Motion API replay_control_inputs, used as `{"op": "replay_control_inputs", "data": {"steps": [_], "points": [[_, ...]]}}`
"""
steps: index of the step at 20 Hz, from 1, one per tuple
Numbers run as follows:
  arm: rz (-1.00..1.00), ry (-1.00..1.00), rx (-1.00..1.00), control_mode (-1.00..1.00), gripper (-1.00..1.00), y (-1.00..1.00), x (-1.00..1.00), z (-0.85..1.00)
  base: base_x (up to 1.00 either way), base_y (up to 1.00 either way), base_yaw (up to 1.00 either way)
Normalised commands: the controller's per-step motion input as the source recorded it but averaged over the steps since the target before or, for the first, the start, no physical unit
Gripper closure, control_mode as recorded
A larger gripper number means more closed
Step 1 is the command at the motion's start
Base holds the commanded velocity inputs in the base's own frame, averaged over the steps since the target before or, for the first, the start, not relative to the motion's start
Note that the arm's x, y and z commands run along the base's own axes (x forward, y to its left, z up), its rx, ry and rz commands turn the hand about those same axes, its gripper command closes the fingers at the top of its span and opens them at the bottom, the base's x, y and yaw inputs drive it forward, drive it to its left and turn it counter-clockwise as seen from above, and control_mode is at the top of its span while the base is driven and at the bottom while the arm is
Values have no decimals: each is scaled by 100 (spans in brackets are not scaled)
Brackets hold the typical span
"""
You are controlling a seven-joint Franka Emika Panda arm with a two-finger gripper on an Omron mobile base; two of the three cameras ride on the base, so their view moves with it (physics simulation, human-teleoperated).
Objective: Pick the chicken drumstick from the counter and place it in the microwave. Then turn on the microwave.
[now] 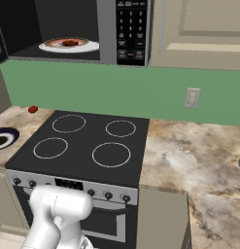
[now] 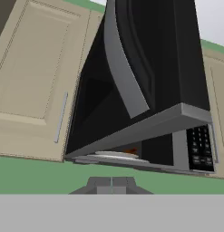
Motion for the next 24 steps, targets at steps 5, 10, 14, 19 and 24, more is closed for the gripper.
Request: {"op": "replay_control_inputs", "data": {"steps": [5, 10, 14, 19, 24], "points": [[-5, -7, -3, -100, 100, 64, 27, 0, 0, 0, 0], [-9, -9, -3, -100, 100, 67, 14, 0, 0, 0, 0], [-20, -10, -2, -100, 100, 32, 0, 11, 0, 0, 0], [-32, 0, 0, -100, 100, 3, 16, 23, 0, 0, 0], [-31, 0, 0, -100, 100, 0, 30, 34, 0, 0, 0]]}}
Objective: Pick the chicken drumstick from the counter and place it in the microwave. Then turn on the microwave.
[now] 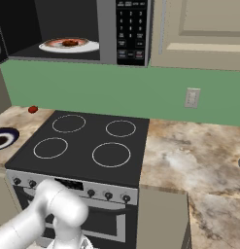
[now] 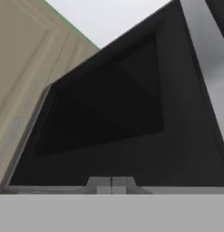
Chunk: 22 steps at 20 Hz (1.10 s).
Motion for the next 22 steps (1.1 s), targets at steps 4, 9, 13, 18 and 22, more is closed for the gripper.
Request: {"op": "replay_control_inputs", "data": {"steps": [4, 9, 13, 18, 22], "points": [[-28, 0, 0, -100, 100, -4, 29, 41, 0, 0, 0], [-22, 0, 0, -100, 100, -20, 22, 39, 0, 0, 0], [-16, 0, 0, -100, 100, -37, 17, 29, 0, 0, 0], [-13, 0, 0, -100, 100, -46, 19, 20, 0, 0, 0], [-13, 0, 0, -100, 100, -49, 26, 14, 0, 0, 0]]}}
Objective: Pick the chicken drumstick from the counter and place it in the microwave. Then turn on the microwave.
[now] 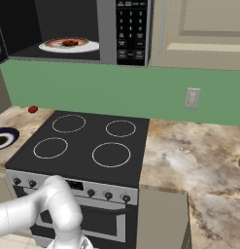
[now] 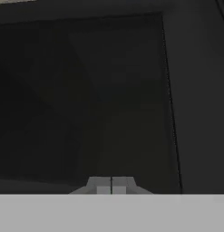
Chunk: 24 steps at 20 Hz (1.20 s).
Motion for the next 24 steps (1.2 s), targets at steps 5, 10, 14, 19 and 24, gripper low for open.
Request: {"op": "replay_control_inputs", "data": {"steps": [5, 10, 14, 19, 24], "points": [[-13, 0, 0, -100, 100, -49, 11, 13, 0, 0, 0], [-11, 0, -1, -100, 100, -58, 0, 17, 0, 0, 0], [-10, 0, 0, -100, 100, -60, 0, 17, 0, 0, 0], [-5, 0, 0, -100, 100, -65, 0, 16, 0, 0, 0], [0, 0, 0, -100, 100, -70, 2, 9, 0, 0, 0]]}}
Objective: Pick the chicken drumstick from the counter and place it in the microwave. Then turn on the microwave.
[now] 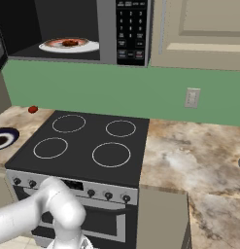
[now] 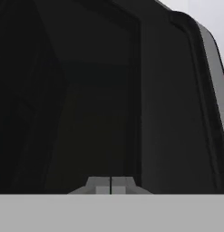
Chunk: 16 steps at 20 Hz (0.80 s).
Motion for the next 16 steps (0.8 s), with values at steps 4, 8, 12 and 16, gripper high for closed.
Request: {"op": "replay_control_inputs", "data": {"steps": [4, 8, 12, 16], "points": [[1, 0, 0, -100, 100, -70, 5, 7, 0, 0, 0], [8, 0, 0, -100, 100, -64, 8, 4, 0, 0, 0], [16, 0, 3, -100, 100, -62, 13, 3, 0, 0, 0], [22, 0, 6, -100, 100, -58, 27, 6, 0, 0, 0]]}}
